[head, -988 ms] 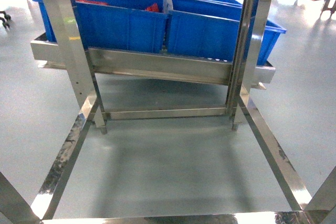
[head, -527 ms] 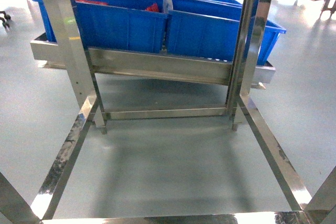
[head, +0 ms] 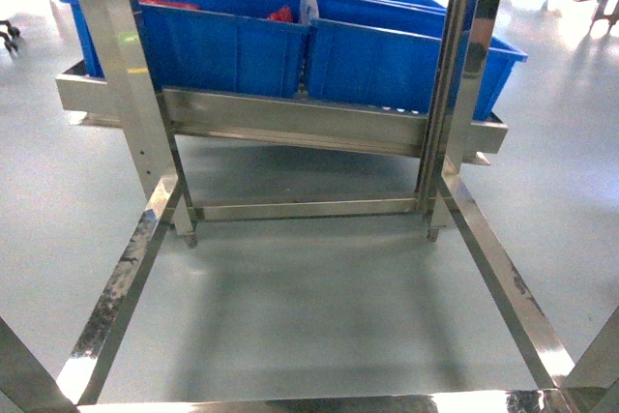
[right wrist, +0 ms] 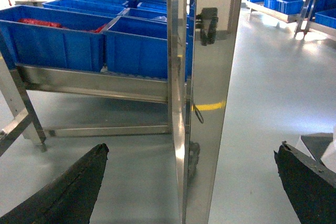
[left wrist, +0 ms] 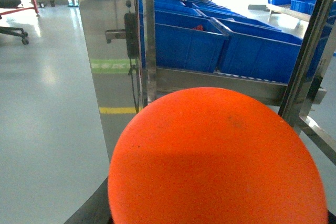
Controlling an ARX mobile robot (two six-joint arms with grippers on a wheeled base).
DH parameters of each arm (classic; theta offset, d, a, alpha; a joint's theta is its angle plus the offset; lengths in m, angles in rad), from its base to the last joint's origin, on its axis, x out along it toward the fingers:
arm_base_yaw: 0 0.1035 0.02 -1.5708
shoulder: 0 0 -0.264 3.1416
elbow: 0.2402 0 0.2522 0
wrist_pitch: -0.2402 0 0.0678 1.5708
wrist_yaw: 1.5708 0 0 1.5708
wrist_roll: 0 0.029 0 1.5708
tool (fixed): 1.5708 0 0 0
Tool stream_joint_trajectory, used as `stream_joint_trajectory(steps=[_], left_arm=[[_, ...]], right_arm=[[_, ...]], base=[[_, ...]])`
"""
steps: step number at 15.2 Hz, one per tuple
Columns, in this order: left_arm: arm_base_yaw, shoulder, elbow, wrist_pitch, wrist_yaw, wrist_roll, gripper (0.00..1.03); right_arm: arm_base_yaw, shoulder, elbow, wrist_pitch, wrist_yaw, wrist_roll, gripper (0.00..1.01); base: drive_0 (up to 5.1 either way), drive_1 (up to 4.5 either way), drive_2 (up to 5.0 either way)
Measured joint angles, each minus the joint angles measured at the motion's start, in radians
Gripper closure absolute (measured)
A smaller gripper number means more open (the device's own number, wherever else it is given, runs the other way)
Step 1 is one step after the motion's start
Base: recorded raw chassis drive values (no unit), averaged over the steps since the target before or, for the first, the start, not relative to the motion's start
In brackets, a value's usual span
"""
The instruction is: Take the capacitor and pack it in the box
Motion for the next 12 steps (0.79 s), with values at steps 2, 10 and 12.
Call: stream_joint_trajectory(steps=[2,10,12], left_arm=[[0.000,0.000,0.000,0.000,0.000,0.000,0.59],[0.000,0.000,0.000,0.000,0.000,0.000,0.59],[0.000,0.000,0.000,0.000,0.000,0.000,0.59]], right_arm=[[0.000,0.000,0.000,0.000,0.000,0.000,0.03],[0.000,0.000,0.000,0.000,0.000,0.000,0.03],[0.000,0.000,0.000,0.000,0.000,0.000,0.03]], base=[[0.0,0.00,0.0],[0.0,0.00,0.0],[0.0,0.00,0.0]])
